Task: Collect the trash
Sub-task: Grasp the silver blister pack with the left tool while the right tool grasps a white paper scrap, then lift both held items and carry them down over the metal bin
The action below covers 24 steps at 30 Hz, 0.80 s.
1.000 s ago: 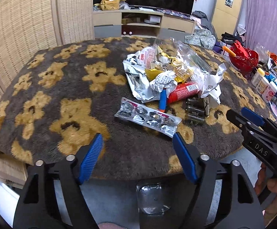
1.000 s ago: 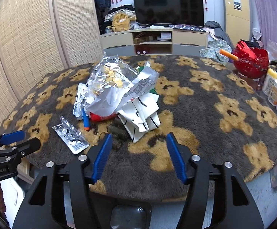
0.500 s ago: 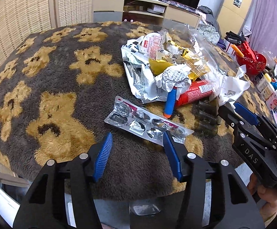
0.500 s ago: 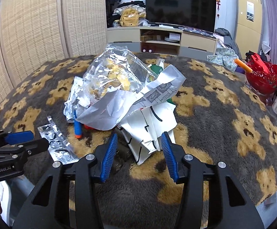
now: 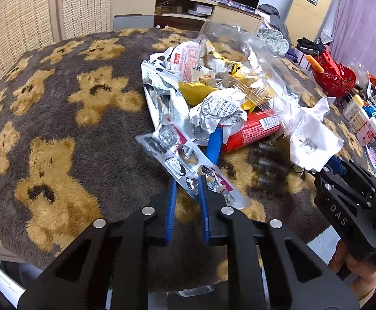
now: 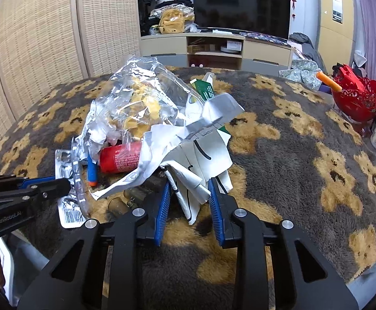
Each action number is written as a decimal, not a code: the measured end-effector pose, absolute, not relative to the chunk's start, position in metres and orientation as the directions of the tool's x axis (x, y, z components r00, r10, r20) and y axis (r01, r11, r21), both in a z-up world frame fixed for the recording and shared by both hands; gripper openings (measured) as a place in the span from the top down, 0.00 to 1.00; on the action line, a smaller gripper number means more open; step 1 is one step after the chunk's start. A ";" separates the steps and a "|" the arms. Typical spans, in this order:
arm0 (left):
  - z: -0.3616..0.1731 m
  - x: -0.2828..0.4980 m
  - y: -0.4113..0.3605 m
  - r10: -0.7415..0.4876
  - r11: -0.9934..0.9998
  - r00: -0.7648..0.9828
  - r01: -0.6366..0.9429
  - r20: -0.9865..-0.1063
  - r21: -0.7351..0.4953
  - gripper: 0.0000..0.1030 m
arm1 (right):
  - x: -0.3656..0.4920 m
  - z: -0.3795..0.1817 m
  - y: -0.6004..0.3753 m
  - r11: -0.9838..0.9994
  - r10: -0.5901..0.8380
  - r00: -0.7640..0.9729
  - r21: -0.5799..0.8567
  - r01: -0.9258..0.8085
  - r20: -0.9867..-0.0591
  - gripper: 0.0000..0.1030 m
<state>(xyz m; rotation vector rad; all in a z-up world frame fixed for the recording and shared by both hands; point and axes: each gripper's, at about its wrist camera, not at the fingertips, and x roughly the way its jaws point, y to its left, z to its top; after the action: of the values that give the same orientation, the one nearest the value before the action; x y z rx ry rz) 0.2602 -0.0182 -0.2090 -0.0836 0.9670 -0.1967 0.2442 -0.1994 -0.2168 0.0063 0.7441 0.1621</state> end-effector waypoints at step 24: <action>-0.119 0.171 -0.008 -0.172 0.984 0.701 0.147 -0.692 -0.097 0.96 | 0.157 -0.128 -0.211 0.985 0.171 0.811 0.094 -0.142 -0.559 0.89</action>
<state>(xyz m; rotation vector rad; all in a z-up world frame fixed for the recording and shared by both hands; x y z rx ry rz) 0.1713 -0.0077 -0.1193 -0.0350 0.7734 -0.1776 0.1566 -0.2113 -0.1275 0.0486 0.6020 0.1672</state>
